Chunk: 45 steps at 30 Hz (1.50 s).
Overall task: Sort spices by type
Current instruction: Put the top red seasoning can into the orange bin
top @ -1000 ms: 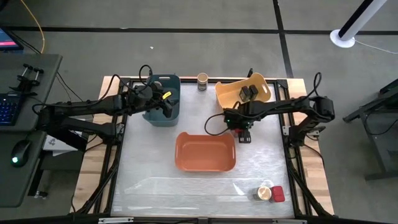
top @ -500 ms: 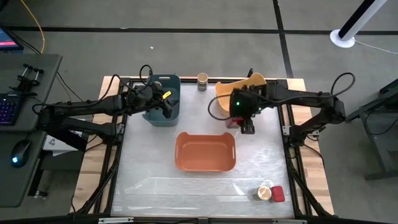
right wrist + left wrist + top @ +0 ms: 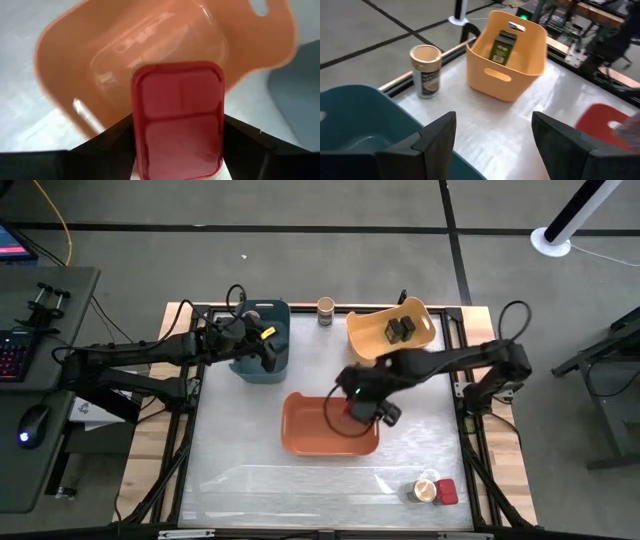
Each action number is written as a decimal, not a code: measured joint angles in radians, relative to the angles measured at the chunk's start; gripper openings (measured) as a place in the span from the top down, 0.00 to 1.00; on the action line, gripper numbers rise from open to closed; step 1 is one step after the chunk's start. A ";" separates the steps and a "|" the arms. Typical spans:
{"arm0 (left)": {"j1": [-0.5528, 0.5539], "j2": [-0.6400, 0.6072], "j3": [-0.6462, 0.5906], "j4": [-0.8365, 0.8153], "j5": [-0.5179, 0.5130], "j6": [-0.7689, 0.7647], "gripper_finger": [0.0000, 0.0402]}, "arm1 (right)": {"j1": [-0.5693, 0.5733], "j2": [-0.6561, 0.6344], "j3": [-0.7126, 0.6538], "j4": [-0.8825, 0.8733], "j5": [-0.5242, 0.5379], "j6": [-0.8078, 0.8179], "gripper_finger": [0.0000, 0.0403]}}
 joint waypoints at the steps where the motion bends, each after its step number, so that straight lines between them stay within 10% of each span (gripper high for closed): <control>1: 0.000 0.000 0.000 0.000 0.011 0.000 0.39 | 0.010 0.022 0.000 0.014 0.015 0.010 0.39; 17: 0.000 0.000 0.000 0.000 0.097 0.034 0.39 | 0.074 0.238 0.000 -0.004 0.091 0.143 0.40; 36: 0.000 0.000 0.000 -0.001 0.097 0.034 0.39 | 0.085 0.176 0.055 -0.057 0.211 0.287 0.40; 40: 0.000 0.000 0.000 -0.001 0.097 0.052 0.39 | 0.067 0.173 0.130 -0.031 0.183 0.400 0.53; 45: 0.000 0.000 0.000 -0.001 0.096 0.079 0.39 | 0.017 0.173 0.105 0.130 -0.020 0.703 0.93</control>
